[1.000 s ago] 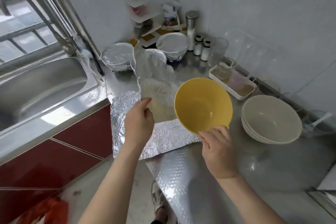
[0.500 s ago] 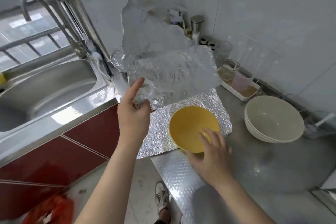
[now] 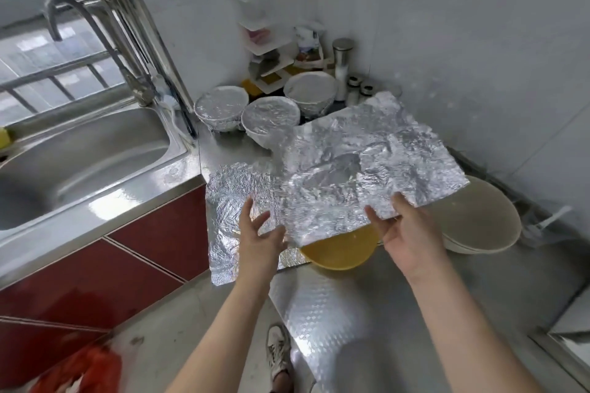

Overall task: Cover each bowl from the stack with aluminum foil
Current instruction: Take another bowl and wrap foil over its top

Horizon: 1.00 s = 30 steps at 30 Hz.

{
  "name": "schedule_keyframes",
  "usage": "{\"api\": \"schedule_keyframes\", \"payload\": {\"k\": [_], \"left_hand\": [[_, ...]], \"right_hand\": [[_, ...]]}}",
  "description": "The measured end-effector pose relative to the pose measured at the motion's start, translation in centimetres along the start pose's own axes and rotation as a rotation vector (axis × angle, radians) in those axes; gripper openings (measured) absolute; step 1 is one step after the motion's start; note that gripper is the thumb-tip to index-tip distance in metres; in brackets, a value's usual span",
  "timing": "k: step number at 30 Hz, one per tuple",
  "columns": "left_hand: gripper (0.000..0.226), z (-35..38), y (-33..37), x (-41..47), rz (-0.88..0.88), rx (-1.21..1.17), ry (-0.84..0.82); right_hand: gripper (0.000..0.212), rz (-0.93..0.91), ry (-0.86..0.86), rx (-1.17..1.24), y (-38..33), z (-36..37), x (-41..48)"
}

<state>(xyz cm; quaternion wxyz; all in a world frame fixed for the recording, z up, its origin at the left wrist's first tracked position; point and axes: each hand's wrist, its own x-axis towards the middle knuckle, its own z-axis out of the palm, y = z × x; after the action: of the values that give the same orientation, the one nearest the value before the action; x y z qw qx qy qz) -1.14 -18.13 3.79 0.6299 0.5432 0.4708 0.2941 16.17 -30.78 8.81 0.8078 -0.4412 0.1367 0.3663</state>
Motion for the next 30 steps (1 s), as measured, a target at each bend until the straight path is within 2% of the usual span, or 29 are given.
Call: {"api": "schedule_keyframes", "payload": {"k": [1,3,5,6,8,9,10,11,12,14,15,17,21,23,24,26,28,30], "left_hand": [[0.068,0.2,-0.8,0.3,-0.045,0.133,0.031],[0.072,0.8,-2.2,0.6,-0.154,0.386,-0.056],[0.073,1.5,-3.5,0.7,-0.295,0.438,-0.173],[0.064,1.8,-4.1,0.7,-0.306,0.450,-0.173],[0.038,1.8,-4.8,0.7,-0.208,0.518,-0.095],[0.034,1.7,-4.9,0.5,-0.166,0.520,-0.056],[0.035,1.5,-5.1,0.4,-0.148,0.498,-0.054],[0.038,1.5,-5.3,0.3,-0.187,0.400,-0.078],[0.041,1.5,-5.2,0.2,-0.260,0.256,-0.105],[0.042,2.0,-4.9,0.4,-0.402,0.023,-0.155],[0.045,2.3,-4.7,0.6,-0.411,0.032,-0.167],[0.049,3.1,-4.5,0.8,-0.385,0.102,-0.189],[0.048,3.5,-3.8,0.7,-0.364,0.199,-0.235],[0.043,3.0,-2.5,0.4,-0.242,0.292,-0.141],[0.037,2.4,-1.8,0.4,-0.184,0.257,-0.062],[0.035,1.0,0.5,0.1,-0.265,-0.112,-0.024],[0.049,-0.6,2.3,0.0,-0.419,-0.447,-0.134],[0.056,-1.1,3.6,-0.4,-0.443,-0.379,-0.272]], "right_hand": [[0.033,-0.050,0.020,0.034,-0.3,-0.1,0.4],[0.024,-0.096,0.026,0.081,-1.2,0.4,0.3],[0.011,-0.115,0.013,0.060,-2.2,1.3,-0.8],[0.010,-0.157,0.018,0.027,-2.9,1.9,-1.4],[0.008,-0.334,0.026,-0.206,-3.6,1.5,-1.5],[0.006,-0.466,0.013,-0.360,-3.7,1.4,-1.4],[0.012,-0.605,0.030,-0.470,-3.8,1.4,-1.1],[0.025,-0.705,0.024,-0.534,-3.5,1.2,-0.8],[0.037,-0.805,0.026,-0.706,-3.1,1.2,-0.9],[0.041,-0.978,-0.050,-1.066,-1.6,1.0,-1.2],[0.035,-1.030,-0.124,-1.160,-0.8,0.9,-1.3],[0.038,-1.111,-0.234,-1.199,0.4,0.6,-1.4],[0.035,-1.230,-0.161,-1.155,-0.3,1.4,-1.3],[0.039,-1.295,-0.239,-1.301,-1.0,1.3,-1.2],[0.041,-1.311,-0.290,-1.383,-1.0,1.0,-1.3],[0.045,-1.305,-0.330,-1.544,0.1,0.1,-1.3],[0.049,-1.204,-0.357,-1.730,2.8,-1.1,-1.7],[0.053,-1.001,-0.422,-1.849,6.0,-2.6,-1.8]]}}
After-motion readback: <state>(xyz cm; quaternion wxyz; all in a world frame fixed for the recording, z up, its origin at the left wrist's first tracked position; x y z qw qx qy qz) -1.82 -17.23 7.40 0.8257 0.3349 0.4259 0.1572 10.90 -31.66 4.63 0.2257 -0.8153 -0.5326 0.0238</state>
